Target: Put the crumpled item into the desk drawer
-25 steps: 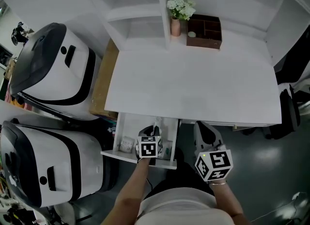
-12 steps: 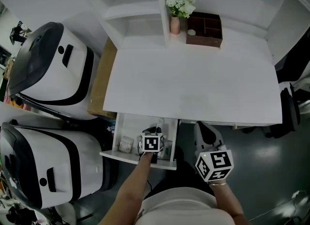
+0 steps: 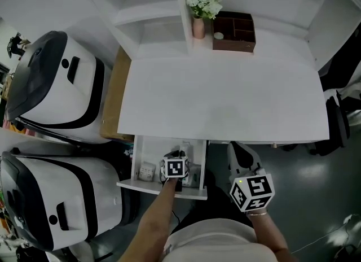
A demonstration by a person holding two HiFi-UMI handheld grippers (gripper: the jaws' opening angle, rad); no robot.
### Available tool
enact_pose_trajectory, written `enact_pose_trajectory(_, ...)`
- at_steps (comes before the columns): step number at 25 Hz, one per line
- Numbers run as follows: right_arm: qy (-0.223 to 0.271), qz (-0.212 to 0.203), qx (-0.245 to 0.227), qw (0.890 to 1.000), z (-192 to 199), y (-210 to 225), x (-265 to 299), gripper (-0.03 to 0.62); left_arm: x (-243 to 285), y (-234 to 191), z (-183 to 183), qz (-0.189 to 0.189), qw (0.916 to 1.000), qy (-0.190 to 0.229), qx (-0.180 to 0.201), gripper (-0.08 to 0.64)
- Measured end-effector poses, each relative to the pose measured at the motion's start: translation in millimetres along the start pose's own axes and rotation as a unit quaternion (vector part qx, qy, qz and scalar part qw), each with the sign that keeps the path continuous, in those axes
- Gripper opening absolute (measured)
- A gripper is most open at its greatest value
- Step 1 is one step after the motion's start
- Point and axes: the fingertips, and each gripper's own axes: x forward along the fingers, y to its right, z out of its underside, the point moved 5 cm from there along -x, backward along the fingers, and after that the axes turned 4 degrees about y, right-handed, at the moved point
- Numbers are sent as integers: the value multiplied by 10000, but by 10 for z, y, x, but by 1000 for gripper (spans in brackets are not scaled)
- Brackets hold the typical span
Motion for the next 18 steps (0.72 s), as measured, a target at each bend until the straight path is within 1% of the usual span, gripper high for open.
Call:
enact_pose_trajectory(5, -30, 34, 5, 10000, 14, 11, 24, 3, 76, -115, 23, -53, 9999, -104, -31, 46)
enact_pose_trajectory(9, -88, 53, 3, 9999, 44, 19, 34, 3, 74, -160, 68, -180, 9992, -233, -270, 49)
enact_pose_trajectory(13, -114, 40, 4, 9999, 49, 11, 44, 3, 127, -181, 60, -255, 9991, -293, -169, 60)
enact_pose_trajectory(18, -150, -14, 9, 9999, 81, -17, 58, 3, 170, -235, 83, -392, 9982, -443, -66, 101)
